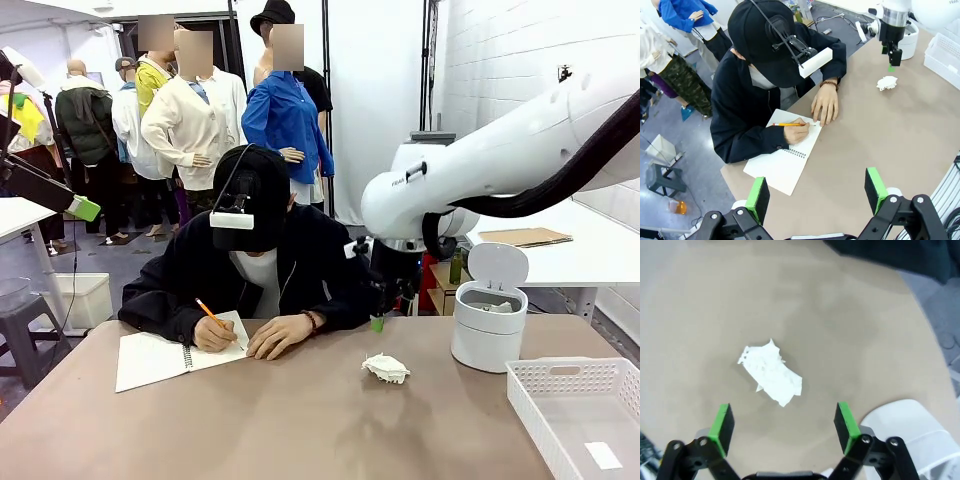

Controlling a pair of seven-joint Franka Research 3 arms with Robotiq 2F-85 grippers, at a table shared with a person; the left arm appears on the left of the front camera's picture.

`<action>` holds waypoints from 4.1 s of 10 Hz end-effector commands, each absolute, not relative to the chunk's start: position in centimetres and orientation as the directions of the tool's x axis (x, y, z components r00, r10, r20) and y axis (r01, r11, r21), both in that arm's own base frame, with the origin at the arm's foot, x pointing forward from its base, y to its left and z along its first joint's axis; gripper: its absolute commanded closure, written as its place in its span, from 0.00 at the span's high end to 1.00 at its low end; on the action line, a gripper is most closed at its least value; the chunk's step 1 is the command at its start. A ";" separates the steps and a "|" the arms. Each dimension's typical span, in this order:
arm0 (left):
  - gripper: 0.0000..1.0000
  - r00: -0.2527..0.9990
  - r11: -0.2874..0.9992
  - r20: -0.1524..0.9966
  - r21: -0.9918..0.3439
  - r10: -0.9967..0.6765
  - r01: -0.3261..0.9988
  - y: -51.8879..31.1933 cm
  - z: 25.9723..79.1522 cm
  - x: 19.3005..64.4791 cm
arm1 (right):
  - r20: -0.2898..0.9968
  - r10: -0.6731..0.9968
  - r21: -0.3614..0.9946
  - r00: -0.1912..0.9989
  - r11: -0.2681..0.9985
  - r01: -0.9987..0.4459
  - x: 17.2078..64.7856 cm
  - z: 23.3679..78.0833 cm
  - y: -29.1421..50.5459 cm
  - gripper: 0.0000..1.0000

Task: Sort the paper based on its condition.
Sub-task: If a person hands you a paper, place it in the Organizing basket , and if it's crumpled, put it in the Trash can.

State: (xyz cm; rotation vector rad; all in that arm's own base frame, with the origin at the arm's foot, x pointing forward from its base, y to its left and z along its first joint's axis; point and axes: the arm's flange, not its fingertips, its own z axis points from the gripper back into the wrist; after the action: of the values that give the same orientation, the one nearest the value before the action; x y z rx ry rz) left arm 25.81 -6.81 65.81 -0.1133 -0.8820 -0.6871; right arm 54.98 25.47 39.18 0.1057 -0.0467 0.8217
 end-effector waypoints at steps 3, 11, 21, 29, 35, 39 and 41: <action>1.00 0.439 0.784 0.743 0.181 -0.505 0.594 -6.7 65.8 25.8 | -0.009 0.780 0.048 0.625 0.625 -0.779 55.1 35.2 26.4 1.00; 1.00 0.439 0.784 0.743 0.181 -0.505 0.594 -6.7 65.8 25.8 | -0.013 0.823 0.051 0.568 0.568 -0.821 55.5 29.6 28.2 1.00; 1.00 0.439 0.784 0.743 0.181 -0.505 0.594 -6.7 65.8 25.8 | -0.031 0.781 0.105 0.623 0.623 -0.775 54.3 31.1 27.7 0.28; 1.00 0.439 0.784 0.743 0.181 -0.505 0.594 -6.7 65.8 25.8 | 0.089 0.671 -0.011 0.736 0.740 -0.673 48.4 46.6 22.7 0.28; 1.00 0.439 0.784 0.743 0.181 -0.505 0.594 -6.7 65.8 25.8 | 0.156 0.686 -0.338 0.711 0.713 -0.614 49.1 50.8 16.5 0.28; 1.00 0.439 0.784 0.743 0.181 -0.505 0.594 -6.7 65.8 25.8 | 0.153 0.669 -0.420 0.727 0.710 -0.565 51.5 49.0 13.5 0.28; 1.00 0.439 0.784 0.743 0.181 -0.505 0.594 -6.7 65.8 25.8 | 0.142 0.653 -0.421 0.744 0.720 -0.551 52.9 47.4 12.2 0.28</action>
State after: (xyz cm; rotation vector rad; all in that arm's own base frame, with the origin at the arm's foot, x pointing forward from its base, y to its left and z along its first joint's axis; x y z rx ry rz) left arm 25.81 -6.80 65.81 -0.1133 -0.8820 -0.6870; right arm 52.25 12.36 48.49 -0.3370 -0.2748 0.7044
